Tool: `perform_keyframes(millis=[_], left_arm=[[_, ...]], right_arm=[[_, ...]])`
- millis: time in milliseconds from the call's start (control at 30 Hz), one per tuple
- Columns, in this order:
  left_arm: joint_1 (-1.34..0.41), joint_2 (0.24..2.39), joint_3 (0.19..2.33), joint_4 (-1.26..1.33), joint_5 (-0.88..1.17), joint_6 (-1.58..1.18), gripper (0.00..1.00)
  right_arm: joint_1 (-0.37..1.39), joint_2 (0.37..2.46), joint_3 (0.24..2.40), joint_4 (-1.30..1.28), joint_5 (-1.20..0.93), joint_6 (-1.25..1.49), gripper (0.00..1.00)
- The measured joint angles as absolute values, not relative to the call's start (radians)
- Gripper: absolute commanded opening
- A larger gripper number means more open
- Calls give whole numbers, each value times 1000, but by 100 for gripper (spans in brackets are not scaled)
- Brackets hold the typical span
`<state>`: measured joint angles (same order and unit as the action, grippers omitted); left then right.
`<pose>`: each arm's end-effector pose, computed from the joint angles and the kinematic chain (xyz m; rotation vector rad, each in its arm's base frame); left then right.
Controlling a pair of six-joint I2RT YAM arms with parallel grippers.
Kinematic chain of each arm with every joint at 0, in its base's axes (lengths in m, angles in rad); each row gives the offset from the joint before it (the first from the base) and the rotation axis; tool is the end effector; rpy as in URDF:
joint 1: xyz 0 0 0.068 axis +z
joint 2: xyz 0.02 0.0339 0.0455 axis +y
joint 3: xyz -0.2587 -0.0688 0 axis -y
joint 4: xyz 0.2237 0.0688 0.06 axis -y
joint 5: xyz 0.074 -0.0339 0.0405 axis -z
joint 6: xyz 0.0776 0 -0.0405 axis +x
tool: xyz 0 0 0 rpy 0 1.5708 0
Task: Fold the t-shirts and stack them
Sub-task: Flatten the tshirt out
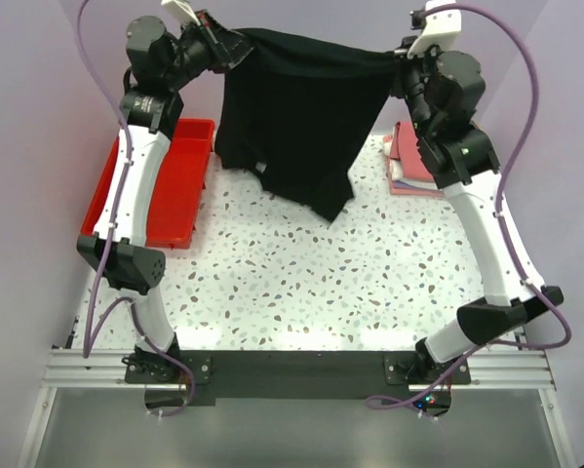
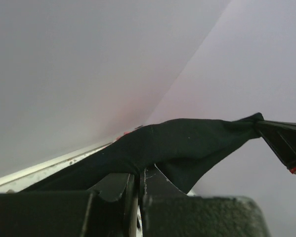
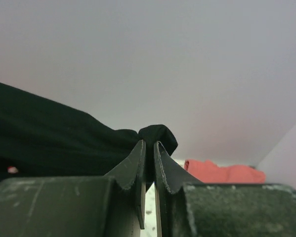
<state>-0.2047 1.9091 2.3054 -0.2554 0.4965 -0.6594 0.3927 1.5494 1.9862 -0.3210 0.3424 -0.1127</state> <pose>0.4134 -0.1236 0.5192 0.0871 1.5340 -1.0508 0.3221 0.1052 0.5381 -0.0890 1.4591 -0.0208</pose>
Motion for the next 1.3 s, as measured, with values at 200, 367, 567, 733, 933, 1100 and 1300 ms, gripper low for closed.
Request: perform_keyframes(millis=[200,367,567,733,933,1100,1300], left_arm=[[-205,1683,2140,-207,627,-620,0],[-253,1348,1603,-102,720,-553,8],[-417,1121,902,-90,549,-554,63],[-434,1004,651,-260,465,-590,100],[-434,876,661,-279,352,-592,100],[-434,940,686,-252,282,-609,100],[-435,1130,691,-141,299,-646,100]], right_arm=[[400,1356,1921,-339,336,-112,3],[408,1043,1544,-377,359,25,5],[403,769,1032,-592,353,345,21],[403,752,897,-867,425,488,98],[402,728,895,-881,434,503,99],[399,788,857,-762,314,482,99],[399,996,807,-612,157,467,99]])
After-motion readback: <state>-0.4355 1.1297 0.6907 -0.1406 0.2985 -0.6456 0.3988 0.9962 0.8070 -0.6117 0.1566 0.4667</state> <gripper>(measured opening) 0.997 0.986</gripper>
